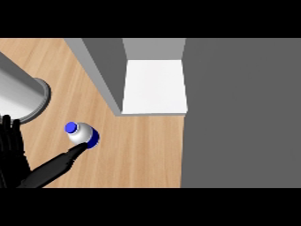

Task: Pick up the bottled water, place it into the cabinet and close the cabinet

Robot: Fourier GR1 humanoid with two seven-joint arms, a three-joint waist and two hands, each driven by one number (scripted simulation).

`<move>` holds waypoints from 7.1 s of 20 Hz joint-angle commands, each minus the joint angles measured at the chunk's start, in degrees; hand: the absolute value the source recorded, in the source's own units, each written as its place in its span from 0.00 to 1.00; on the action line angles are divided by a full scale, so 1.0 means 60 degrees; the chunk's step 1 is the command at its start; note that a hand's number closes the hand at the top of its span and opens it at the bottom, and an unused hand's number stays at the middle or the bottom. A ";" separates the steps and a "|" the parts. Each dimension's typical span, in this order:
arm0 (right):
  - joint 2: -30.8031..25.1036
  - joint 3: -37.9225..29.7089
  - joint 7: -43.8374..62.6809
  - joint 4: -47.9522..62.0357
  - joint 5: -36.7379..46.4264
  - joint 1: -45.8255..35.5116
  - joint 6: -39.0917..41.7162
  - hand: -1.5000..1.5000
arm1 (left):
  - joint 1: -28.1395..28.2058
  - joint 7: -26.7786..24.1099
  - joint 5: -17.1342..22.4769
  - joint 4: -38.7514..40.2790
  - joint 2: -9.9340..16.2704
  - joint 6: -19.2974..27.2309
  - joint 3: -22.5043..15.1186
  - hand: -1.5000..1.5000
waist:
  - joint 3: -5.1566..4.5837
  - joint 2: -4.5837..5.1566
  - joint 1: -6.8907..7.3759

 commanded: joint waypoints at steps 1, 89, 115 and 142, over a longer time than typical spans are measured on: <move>-0.0025 0.0417 0.0136 -0.1452 0.0384 0.0854 -0.0018 0.00 | 0.0221 -0.0928 0.1145 0.0971 -0.0007 -0.0224 0.0471 0.00 | -0.0008 0.0007 0.0005; -0.1732 -0.0195 -0.3550 -0.1256 -0.0127 0.4126 0.0159 0.00 | -0.8787 -0.5823 0.7012 1.2435 -0.0007 -0.0297 -0.3581 1.00 | -0.0002 0.0118 -0.0326; -0.1795 -0.0648 -0.4669 -0.0636 0.0107 0.4189 0.1245 0.00 | -1.2781 -0.6658 0.5827 1.8007 0.0194 0.1835 -0.2021 0.00 | -0.0013 0.0343 -0.0687; -0.1466 0.0415 -0.3800 -0.1633 0.0817 0.4598 0.0845 0.00 | -0.8841 -0.7969 0.9913 1.1492 -0.0007 -0.2668 -0.4158 0.00 | -0.0013 -0.0027 0.0007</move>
